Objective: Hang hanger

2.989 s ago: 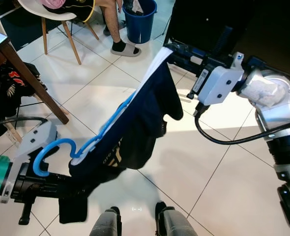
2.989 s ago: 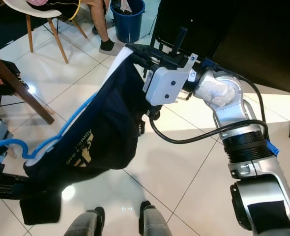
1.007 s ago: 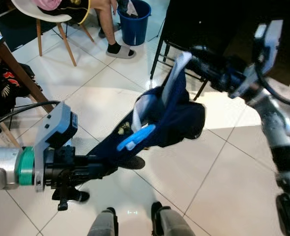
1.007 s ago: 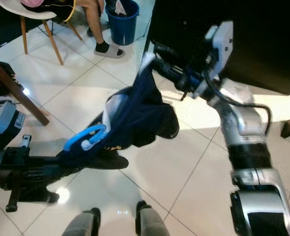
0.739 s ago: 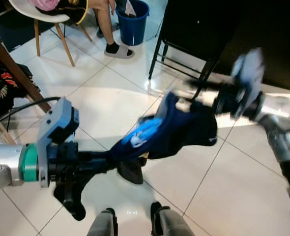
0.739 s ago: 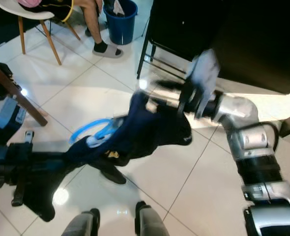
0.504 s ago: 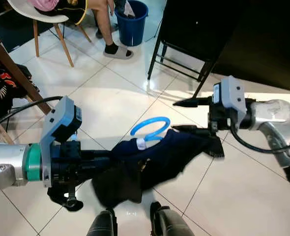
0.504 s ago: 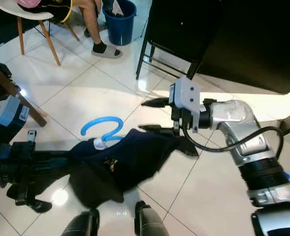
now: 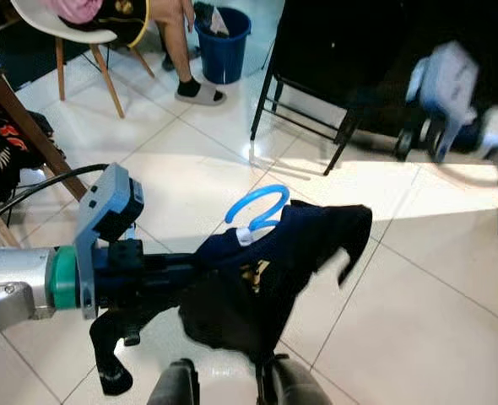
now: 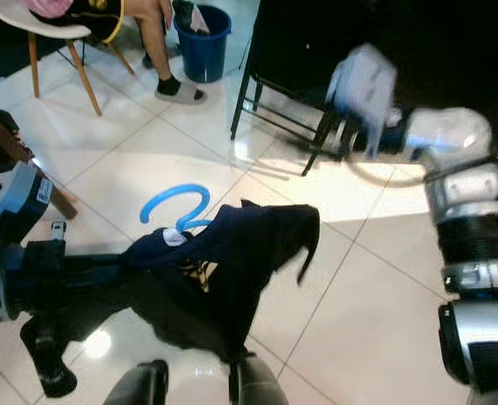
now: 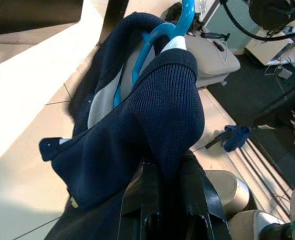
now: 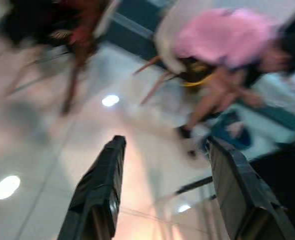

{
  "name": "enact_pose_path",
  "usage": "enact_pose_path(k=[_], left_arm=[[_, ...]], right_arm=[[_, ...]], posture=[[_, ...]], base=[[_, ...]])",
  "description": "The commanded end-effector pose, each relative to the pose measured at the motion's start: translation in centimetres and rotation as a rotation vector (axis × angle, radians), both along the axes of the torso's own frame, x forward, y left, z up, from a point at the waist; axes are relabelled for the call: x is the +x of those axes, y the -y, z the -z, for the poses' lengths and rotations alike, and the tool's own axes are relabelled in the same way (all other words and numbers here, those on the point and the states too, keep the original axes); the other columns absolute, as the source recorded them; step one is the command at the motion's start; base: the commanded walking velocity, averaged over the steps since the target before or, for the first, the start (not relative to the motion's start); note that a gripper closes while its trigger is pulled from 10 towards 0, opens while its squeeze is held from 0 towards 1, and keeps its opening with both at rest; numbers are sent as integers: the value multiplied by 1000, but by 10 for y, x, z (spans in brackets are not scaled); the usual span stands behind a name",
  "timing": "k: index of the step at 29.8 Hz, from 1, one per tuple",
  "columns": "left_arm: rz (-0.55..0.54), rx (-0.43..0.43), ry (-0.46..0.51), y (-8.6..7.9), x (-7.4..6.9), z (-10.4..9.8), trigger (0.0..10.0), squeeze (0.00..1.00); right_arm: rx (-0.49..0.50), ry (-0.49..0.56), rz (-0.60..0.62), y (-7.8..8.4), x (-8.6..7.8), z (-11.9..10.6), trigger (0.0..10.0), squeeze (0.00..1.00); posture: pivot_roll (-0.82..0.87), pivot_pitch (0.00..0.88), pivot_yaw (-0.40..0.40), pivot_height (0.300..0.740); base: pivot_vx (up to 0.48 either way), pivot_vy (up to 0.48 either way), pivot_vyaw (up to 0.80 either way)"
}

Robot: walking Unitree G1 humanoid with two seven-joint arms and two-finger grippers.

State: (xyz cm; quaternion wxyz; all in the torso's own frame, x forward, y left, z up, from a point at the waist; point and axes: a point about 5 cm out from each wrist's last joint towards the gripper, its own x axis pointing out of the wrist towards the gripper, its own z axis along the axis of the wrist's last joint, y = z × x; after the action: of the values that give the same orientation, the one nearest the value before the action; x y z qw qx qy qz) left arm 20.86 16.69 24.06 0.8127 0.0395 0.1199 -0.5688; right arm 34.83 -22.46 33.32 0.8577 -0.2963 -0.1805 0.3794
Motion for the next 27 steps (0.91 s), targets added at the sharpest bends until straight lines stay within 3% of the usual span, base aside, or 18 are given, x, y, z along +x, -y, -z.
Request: enact_pose_path(k=[1, 2, 4, 6, 7, 8, 9, 11, 12, 13, 14, 16, 17, 21, 23, 24, 26, 27], left_arm=[[38, -5, 11, 4, -7, -3, 10000, 0], [38, -5, 11, 4, -7, -3, 10000, 0], [30, 17, 11, -2, -6, -5, 10000, 0], [30, 17, 11, -2, -6, -5, 10000, 0], [24, 35, 13, -7, -6, -7, 10000, 0], [24, 35, 13, -7, -6, -7, 10000, 0], [1, 62, 24, -14, -4, -9, 10000, 0], [1, 62, 24, -14, -4, -9, 10000, 0], [-27, 92, 38, -23, -1, -12, 10000, 0], [-27, 92, 38, -23, -1, -12, 10000, 0], [-48, 127, 51, -31, 1, -15, 10000, 0], [-48, 127, 51, -31, 1, -15, 10000, 0], [-53, 155, 60, -36, 2, -18, 10000, 0], [-48, 173, 61, -38, 2, -18, 10000, 0], [-15, 186, 57, -36, 0, -20, 10000, 0], [-15, 186, 57, -36, 0, -20, 10000, 0], [14, 183, 54, -33, -1, -21, 10000, 0], [14, 183, 54, -33, -1, -21, 10000, 0]], right_arm=[[89, -4, 15, 7, 0, 0, 10000, 0], [89, -4, 15, 7, 0, 0, 10000, 0], [17, -133, -105, 7, -13, 22, 10000, 0], [17, -133, -105, 7, -13, 22, 10000, 0], [-48, -223, -183, 6, -23, 35, 10000, 0], [-48, -223, -183, 6, -23, 35, 10000, 0], [-121, -309, -251, 5, -32, 51, 10000, 0], [-121, -309, -251, 5, -32, 51, 10000, 0], [-166, -381, -318, 2, -39, 62, 10000, 0], [-166, -381, -318, 2, -39, 62, 10000, 0], [-194, -430, -396, -7, -45, 71, 10000, 0], [-194, -430, -396, -7, -45, 71, 10000, 0], [-201, -461, -468, -16, -49, 77, 10000, 0], [-191, -470, -520, -26, -51, 78, 10000, 0], [-149, -451, -616, -50, -51, 75, 10000, 0], [-149, -451, -616, -50, -51, 75, 10000, 0], [-136, -414, -654, -71, -51, 75, 10000, 0], [-136, -414, -654, -71, -51, 75, 10000, 0]], posture=[[25, 141, -4, 740], [25, 141, -4, 740], [26, 141, 3, 740], [26, 141, 3, 740], [26, 140, 5, 740], [26, 140, 5, 740], [25, 141, 7, 740], [25, 141, 7, 740], [25, 141, 9, 740], [25, 141, 9, 740], [28, 143, 8, 740], [28, 143, 8, 740], [35, 146, 7, 740], [39, 147, 6, 740], [46, 151, 5, 740], [46, 151, 5, 740], [47, 152, 5, 740], [47, 152, 5, 740]], base=[[0, 0, 0], [0, 0, 0], [0, 0, 0], [0, 0, 0], [0, 0, 0], [0, 0, 0], [0, 0, 0], [0, 0, 0], [0, 0, 0], [0, 0, 0], [0, 0, 0], [0, 0, 0], [0, 0, 0], [0, 0, 0], [0, 0, 0], [0, 0, 0], [0, 0, 0], [0, 0, 0]])
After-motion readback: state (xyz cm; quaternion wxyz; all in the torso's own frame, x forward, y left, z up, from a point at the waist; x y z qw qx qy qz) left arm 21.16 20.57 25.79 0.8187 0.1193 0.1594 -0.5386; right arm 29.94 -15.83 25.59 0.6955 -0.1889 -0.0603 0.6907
